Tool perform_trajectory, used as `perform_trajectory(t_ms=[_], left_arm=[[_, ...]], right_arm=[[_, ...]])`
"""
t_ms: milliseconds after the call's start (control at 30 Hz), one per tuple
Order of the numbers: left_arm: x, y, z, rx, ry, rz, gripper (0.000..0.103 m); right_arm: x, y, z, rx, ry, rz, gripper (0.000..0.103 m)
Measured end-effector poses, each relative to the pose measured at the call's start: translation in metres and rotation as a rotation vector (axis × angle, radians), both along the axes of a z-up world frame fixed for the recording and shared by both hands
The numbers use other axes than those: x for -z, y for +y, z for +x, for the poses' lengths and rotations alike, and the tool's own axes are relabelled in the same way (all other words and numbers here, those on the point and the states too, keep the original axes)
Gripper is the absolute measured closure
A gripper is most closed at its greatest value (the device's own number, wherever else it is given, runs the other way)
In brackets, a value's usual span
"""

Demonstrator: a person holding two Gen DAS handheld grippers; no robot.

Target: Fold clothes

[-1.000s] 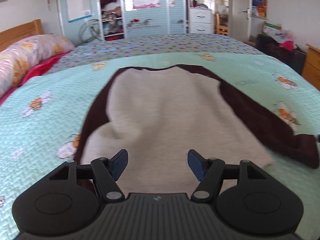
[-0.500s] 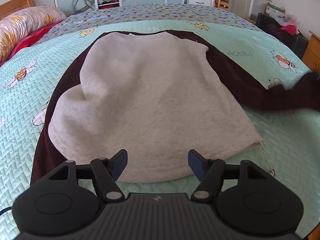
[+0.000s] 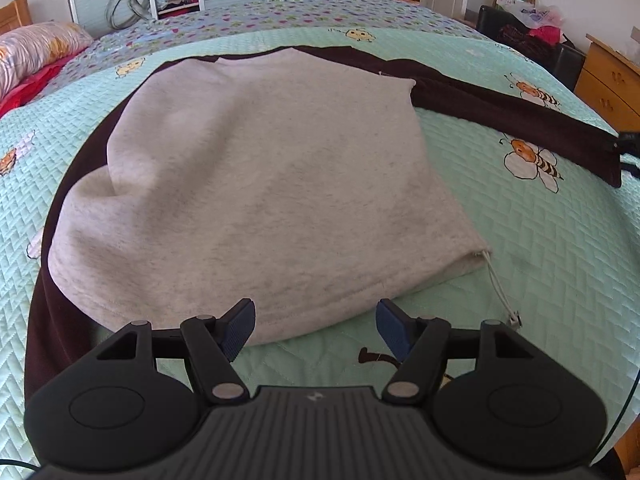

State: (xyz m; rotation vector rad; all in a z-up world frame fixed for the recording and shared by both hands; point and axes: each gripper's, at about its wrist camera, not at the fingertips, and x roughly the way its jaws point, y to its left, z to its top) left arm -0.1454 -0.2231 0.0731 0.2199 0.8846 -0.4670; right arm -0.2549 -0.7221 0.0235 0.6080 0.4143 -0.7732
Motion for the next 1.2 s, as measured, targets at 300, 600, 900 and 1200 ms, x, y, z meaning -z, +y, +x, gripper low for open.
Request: perform_trajectory(t_ms=[300,600,900,1200], left_arm=[[0.002,0.001,-0.002,0.019,0.009,-0.026,0.033],[-0.033,-0.051,0.012,0.179,-0.089,-0.116,0.033],[0.008,-0.132,0.103,0.210,-0.096,-0.151,0.033],[0.062,-0.135,0.077,0.295,-0.268,-0.080,0.019]], right_arm=[[0.008,0.047,-0.075,0.101,-0.141,0.102,0.051],[-0.029,0.082,-0.017,-0.259,-0.161,0.033,0.047],[-0.050,0.111,0.119,-0.620,-0.245,0.106,0.073],[-0.015,0.122,0.252,-0.804,-0.177,0.231,0.071]])
